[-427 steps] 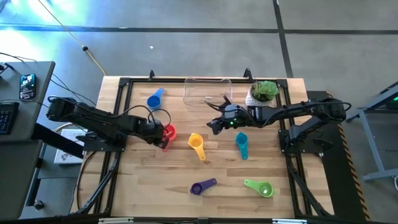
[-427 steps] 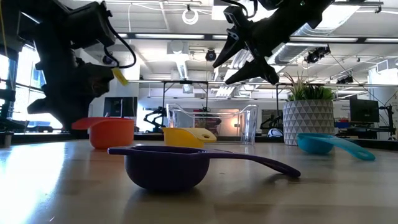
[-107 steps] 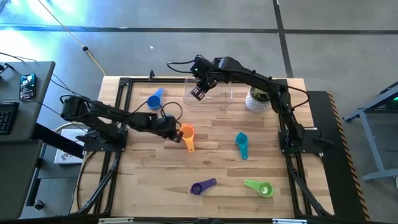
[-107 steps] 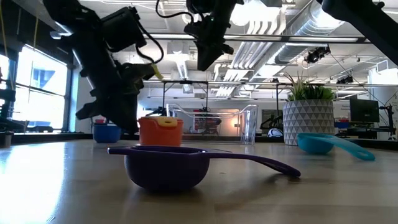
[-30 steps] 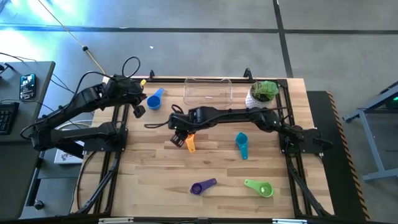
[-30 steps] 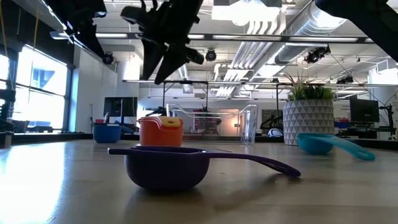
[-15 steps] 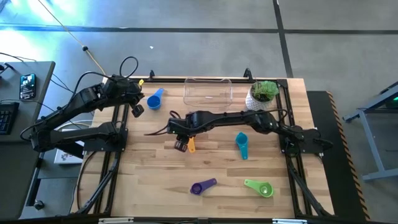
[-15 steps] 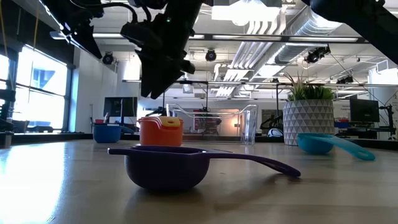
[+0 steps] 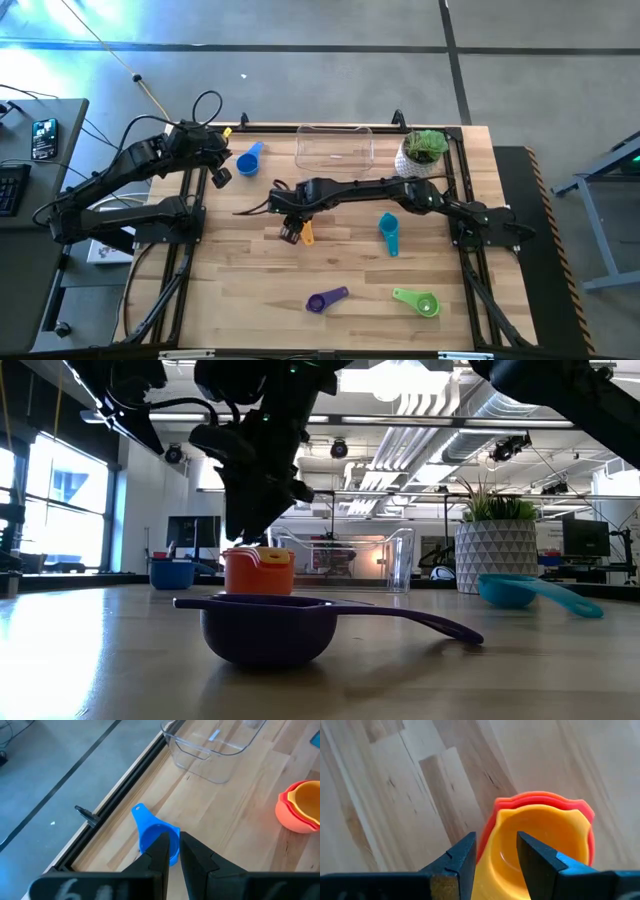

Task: Nest measuring cups in basket
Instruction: Remove the yellow measuring cup from the top of the red measuring cup

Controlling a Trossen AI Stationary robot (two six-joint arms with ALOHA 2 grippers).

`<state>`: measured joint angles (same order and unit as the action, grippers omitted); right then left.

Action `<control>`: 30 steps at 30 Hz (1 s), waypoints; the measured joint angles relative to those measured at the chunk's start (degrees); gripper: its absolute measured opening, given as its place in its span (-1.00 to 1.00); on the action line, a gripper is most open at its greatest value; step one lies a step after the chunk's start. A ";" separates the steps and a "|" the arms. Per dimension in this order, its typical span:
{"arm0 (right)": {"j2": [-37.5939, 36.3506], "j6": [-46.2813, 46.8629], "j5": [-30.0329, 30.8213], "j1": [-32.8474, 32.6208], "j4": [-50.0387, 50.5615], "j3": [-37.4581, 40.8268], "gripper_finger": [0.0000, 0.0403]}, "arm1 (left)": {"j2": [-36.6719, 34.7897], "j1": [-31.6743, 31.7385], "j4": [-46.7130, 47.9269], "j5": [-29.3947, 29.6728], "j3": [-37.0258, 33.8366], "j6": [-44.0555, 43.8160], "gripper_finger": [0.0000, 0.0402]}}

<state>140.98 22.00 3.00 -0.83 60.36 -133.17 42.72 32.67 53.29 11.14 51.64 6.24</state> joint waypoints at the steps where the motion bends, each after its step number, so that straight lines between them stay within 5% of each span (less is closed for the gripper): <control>1: 0.23 0.09 -0.20 0.08 -0.24 -0.04 -0.34 | 0.00 0.00 -0.02 -0.02 0.00 0.00 -0.83; 14: 0.40 0.48 -0.25 0.82 0.19 -0.02 -0.66 | 0.00 0.00 0.01 0.00 0.00 -0.02 -0.83; 30: 0.75 6.42 -2.61 1.19 1.13 -0.02 -0.68 | 0.00 0.00 -0.02 0.00 0.00 -0.02 -0.83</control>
<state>141.73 28.42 0.39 0.36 61.48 -133.19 42.72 32.67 53.28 11.14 51.64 6.22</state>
